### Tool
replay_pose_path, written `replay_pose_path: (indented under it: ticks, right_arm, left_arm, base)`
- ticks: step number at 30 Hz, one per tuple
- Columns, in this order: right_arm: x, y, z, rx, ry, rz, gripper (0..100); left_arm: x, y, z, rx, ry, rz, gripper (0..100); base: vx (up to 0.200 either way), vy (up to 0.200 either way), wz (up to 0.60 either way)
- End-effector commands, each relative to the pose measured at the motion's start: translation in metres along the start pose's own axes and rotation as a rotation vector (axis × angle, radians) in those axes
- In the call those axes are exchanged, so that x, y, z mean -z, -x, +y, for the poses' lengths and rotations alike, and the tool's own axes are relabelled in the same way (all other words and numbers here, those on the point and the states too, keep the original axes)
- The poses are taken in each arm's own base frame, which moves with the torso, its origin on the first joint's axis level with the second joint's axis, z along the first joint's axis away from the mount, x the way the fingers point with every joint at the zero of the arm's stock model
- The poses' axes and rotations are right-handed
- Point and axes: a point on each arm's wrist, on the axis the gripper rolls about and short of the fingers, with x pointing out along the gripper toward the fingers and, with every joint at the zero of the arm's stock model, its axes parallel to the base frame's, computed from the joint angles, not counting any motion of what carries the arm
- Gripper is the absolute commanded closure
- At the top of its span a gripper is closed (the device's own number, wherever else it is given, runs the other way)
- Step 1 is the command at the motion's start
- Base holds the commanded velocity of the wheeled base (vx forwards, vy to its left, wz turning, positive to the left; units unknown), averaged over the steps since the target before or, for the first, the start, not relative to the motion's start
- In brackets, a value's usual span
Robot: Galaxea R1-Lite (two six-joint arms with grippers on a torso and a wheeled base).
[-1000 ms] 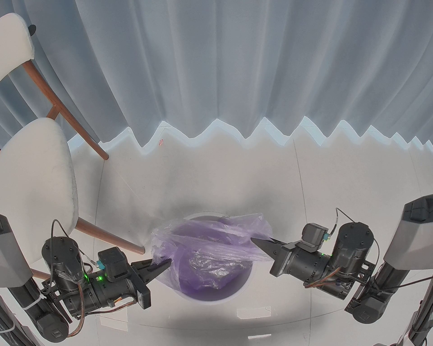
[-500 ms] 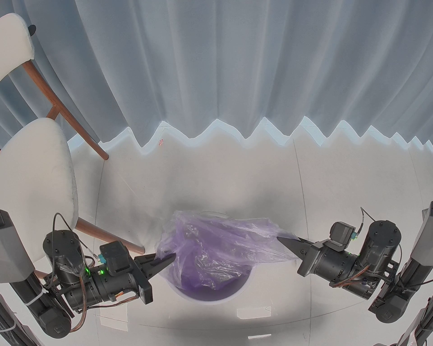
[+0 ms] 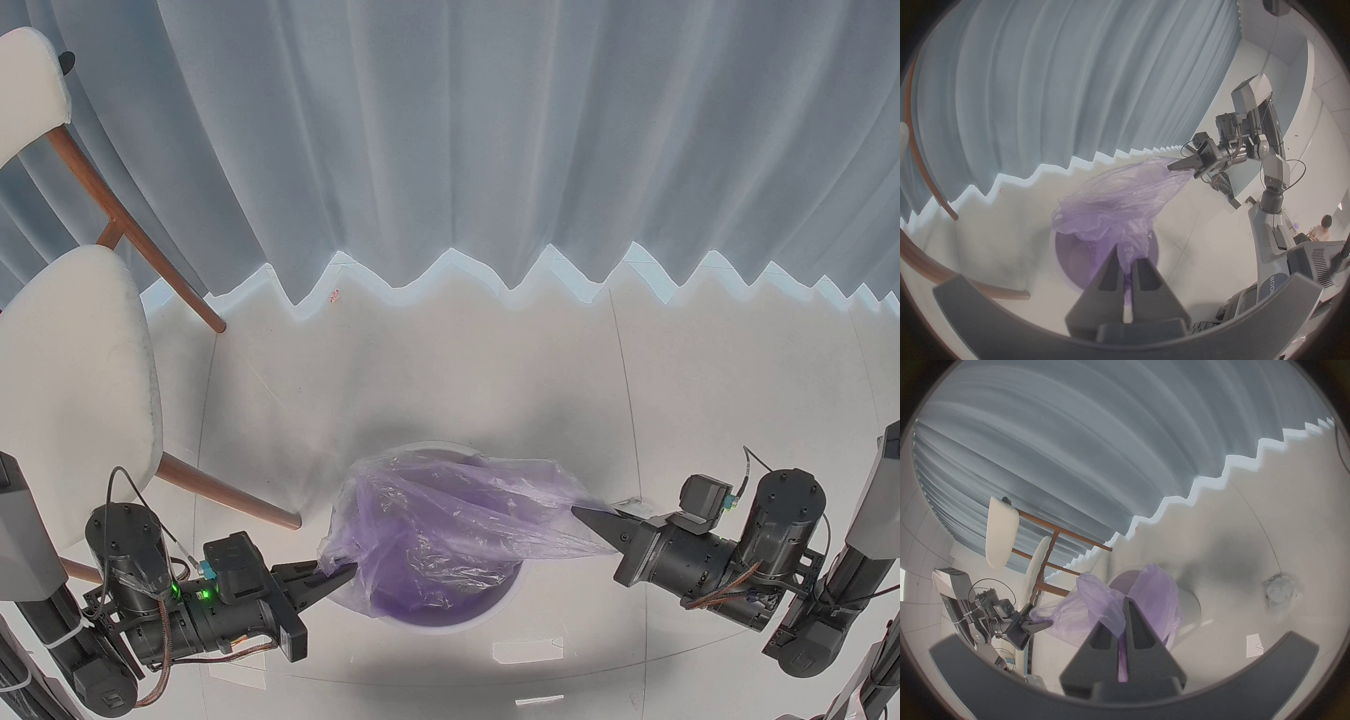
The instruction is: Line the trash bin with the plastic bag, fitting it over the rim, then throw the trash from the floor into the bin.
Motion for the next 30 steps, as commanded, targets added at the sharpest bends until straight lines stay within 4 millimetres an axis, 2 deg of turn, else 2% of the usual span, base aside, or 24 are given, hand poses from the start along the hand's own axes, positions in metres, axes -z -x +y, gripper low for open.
replay_pose_path:
  ticks: [1, 14, 30]
  right_arm:
    - [0.0, 0.001, 0.003, -0.014, 0.008, -0.006, 100]
    - [-0.003, 0.004, 0.005, -0.02, 0.009, -0.018, 100]
    - [-0.003, 0.004, 0.004, -0.017, 0.008, -0.019, 100]
  left_arm:
    - [0.002, 0.004, -0.001, -0.001, -0.012, 0.012, 100]
    - [0.005, 0.002, -0.001, 0.014, -0.064, 0.025, 100]
    - [0.011, -0.007, -0.02, 0.152, -0.076, 0.062, 100]
  base:
    - [0.0, 0.0, 0.0]
    - [0.0, 0.0, 0.0]
    - [0.0, 0.0, 0.0]
